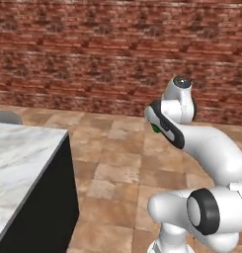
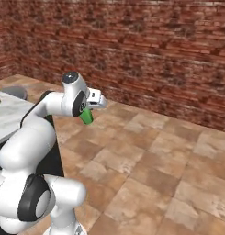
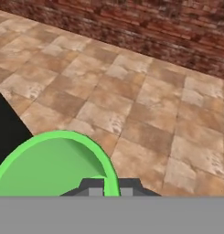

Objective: Place the pitcher and cup on the dining counter for serving.

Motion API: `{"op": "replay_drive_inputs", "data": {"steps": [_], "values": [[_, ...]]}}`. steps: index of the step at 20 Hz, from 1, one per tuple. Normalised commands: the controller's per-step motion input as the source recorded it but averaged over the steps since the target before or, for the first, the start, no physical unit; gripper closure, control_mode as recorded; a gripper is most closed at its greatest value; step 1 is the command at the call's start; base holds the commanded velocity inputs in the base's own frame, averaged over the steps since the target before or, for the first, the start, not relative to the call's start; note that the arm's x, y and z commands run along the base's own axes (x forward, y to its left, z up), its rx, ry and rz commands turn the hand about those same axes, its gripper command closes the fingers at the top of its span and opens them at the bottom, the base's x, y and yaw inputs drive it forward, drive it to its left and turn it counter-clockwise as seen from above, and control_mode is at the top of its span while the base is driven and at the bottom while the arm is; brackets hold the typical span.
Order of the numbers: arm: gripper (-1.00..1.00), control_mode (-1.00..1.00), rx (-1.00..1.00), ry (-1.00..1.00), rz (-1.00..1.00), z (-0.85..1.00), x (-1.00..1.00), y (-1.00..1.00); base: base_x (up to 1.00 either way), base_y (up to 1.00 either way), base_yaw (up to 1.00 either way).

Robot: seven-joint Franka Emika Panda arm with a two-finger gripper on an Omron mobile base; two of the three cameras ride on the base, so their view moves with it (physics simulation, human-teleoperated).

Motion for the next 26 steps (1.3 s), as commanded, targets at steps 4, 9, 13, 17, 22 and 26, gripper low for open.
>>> {"op": "replay_drive_inputs", "data": {"steps": [4, 9, 13, 17, 22, 26], "values": [[1.0, 1.0, 0.0, 0.0, 0.0, 0.0, 0.0, 0.0, 1.0, -0.62, 0.55], [1.0, 1.0, 0.0, 0.0, 0.0, 0.0, 0.0, 0.0, 0.84, -0.78, 0.52], [1.0, 1.0, 0.0, 0.0, 0.0, 0.0, 0.0, 0.0, 0.65, -0.88, 0.51], [1.0, 1.0, 0.0, 0.0, 0.0, 0.0, 0.0, 0.0, 0.65, -0.88, 0.51], [1.0, 1.0, 0.0, 0.0, 0.0, 0.0, 0.0, 0.0, 0.62, -0.86, 0.52], [1.0, 1.0, 0.0, 0.0, 0.0, 0.0, 0.0, 0.0, 0.58, -0.82, 0.54]]}}
